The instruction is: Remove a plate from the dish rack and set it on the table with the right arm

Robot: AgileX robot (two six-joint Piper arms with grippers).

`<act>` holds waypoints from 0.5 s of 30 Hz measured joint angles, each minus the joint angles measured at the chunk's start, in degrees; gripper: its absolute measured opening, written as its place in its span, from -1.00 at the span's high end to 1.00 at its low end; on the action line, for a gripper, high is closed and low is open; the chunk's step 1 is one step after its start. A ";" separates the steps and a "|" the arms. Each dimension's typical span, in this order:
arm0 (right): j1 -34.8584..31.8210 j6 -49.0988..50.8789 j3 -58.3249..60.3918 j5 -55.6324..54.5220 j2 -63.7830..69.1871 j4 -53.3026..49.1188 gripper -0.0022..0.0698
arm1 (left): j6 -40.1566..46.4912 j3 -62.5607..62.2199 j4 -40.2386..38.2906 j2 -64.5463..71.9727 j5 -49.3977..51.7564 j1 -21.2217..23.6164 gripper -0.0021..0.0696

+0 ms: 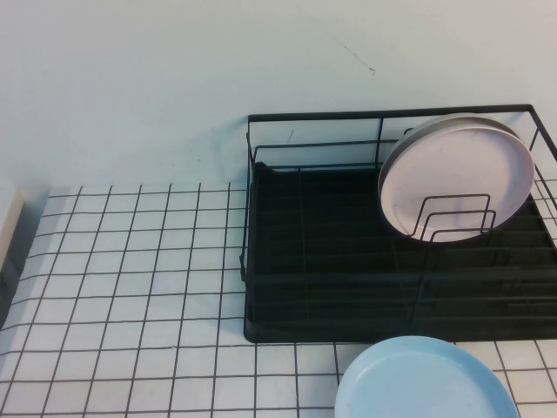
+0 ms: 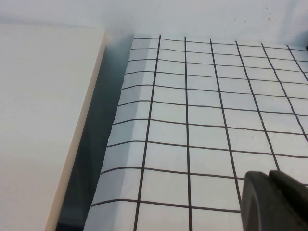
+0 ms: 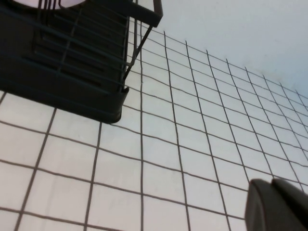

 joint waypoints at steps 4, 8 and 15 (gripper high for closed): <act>0.00 0.10 0.00 0.10 0.00 -0.26 0.95 | 0.00 0.00 0.00 0.00 0.00 0.00 0.95; 0.00 0.10 0.00 0.10 0.00 -3.92 0.95 | 0.00 0.00 0.00 0.00 0.00 0.00 0.95; 0.00 0.10 0.40 -8.74 0.00 -5.73 0.95 | 0.00 0.00 0.00 0.00 0.00 0.00 0.95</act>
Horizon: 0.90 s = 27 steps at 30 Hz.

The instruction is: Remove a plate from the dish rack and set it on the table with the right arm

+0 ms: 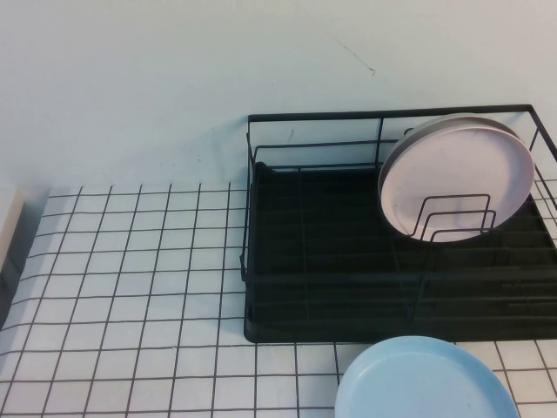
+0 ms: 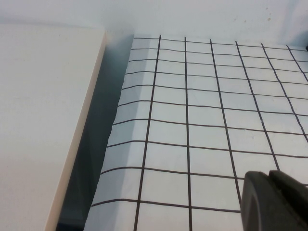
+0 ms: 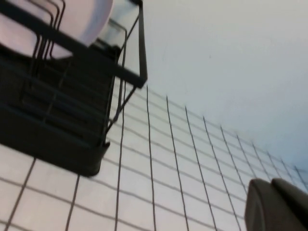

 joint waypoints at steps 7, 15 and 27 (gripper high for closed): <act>0.00 0.00 0.00 -5.23 0.00 -0.98 0.95 | 0.00 0.00 0.00 0.00 0.00 0.00 0.95; 0.00 34.68 0.00 -21.58 0.00 9.33 0.95 | 0.00 0.00 0.00 0.00 0.00 0.00 0.95; 0.00 51.20 0.00 -27.69 0.00 10.32 0.95 | 0.00 0.00 0.00 0.00 0.00 0.00 0.95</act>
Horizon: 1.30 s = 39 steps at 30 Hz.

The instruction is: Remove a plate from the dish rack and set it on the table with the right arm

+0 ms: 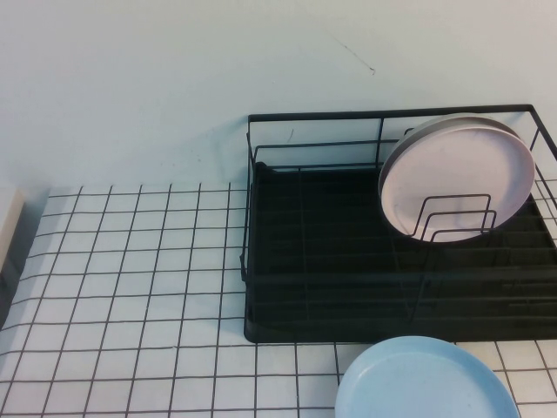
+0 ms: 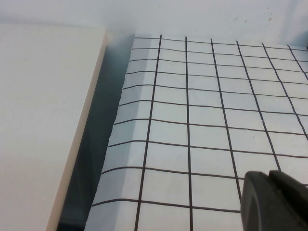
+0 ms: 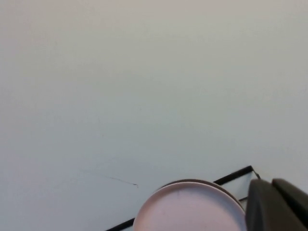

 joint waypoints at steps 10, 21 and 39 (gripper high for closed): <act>4.76 6.32 -14.53 24.27 10.26 -16.06 0.95 | 0.00 0.00 0.00 0.00 0.00 0.00 0.95; 19.72 -52.35 -50.56 62.51 48.33 0.57 0.95 | 0.00 0.00 0.00 0.00 0.00 0.00 0.95; 20.19 -75.33 -62.77 53.85 77.90 3.42 -0.36 | 0.00 0.00 0.00 0.00 0.00 0.00 0.95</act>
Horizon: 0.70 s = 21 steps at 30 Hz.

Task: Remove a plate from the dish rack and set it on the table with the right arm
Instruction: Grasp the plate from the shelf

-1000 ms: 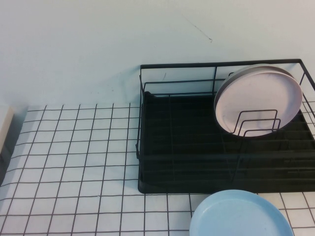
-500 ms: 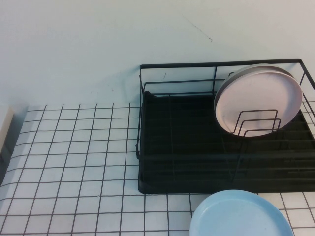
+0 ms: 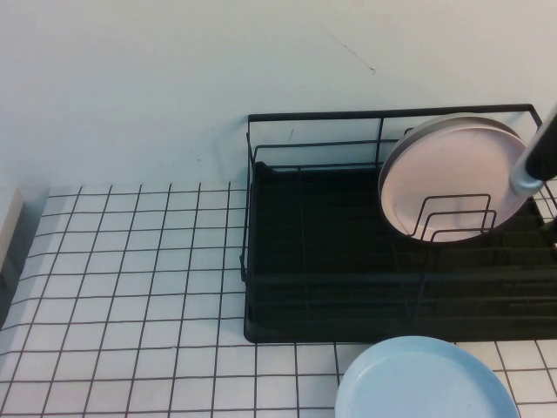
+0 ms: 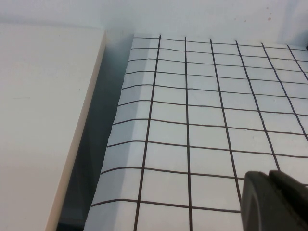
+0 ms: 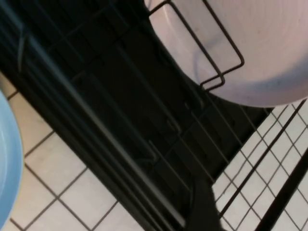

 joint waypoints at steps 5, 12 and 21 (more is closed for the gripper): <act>0.00 1.43 -6.47 1.74 4.19 5.31 -0.15 | 0.00 0.00 -0.09 0.00 0.00 0.00 0.95; -7.24 14.53 -18.33 13.35 6.61 11.53 0.27 | 0.00 0.00 -0.09 0.00 0.00 0.00 0.95; -19.21 -9.96 -29.75 30.96 17.77 38.72 0.41 | 0.00 0.00 -0.09 0.00 0.00 0.00 0.95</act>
